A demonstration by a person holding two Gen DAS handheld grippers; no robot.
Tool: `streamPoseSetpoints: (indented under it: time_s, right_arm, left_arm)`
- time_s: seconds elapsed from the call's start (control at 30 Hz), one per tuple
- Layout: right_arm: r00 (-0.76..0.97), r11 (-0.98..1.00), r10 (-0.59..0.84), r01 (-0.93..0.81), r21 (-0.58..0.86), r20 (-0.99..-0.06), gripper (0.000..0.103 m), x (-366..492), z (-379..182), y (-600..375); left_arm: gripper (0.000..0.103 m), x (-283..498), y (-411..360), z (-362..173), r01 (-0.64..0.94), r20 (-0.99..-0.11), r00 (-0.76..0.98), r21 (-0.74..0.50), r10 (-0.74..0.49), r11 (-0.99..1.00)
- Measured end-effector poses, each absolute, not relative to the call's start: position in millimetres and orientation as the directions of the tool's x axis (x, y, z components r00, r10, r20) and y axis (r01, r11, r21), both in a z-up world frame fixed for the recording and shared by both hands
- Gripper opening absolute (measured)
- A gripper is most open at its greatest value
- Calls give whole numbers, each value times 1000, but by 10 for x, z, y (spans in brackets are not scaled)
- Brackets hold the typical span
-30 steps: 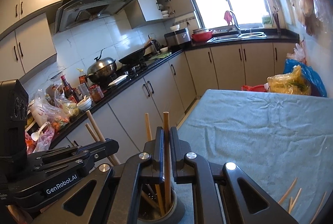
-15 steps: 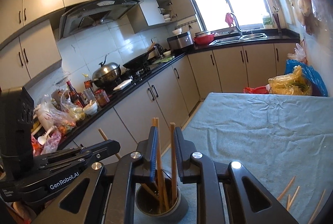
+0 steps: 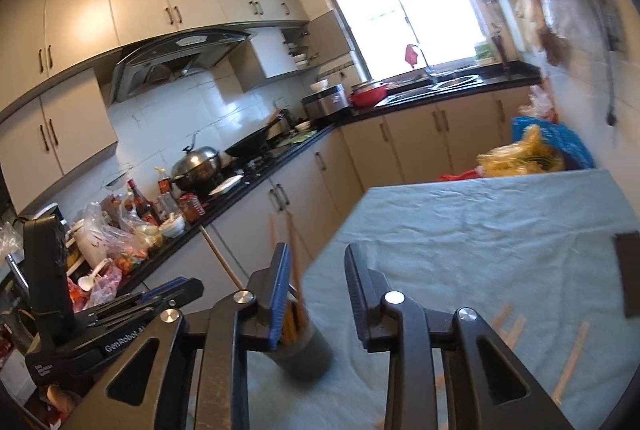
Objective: Organize utensils
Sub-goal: 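Lower both chopsticks into the black holder and open both tools, then move both open tools back over the remaining chopsticks on the cloth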
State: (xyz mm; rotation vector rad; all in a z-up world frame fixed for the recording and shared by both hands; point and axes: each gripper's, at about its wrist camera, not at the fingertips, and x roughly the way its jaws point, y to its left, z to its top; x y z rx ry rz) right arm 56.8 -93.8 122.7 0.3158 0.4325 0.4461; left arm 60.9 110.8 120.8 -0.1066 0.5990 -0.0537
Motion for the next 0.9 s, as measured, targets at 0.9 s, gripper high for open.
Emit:
streamPoseSetpoints:
  time_s: [0.9]
  right_arm:
    - [808,874,337,-78,481,-483,51,-445,489,-2203]
  left_arm:
    - [34,8,-404,438,236,-665,739,105,-108,966]
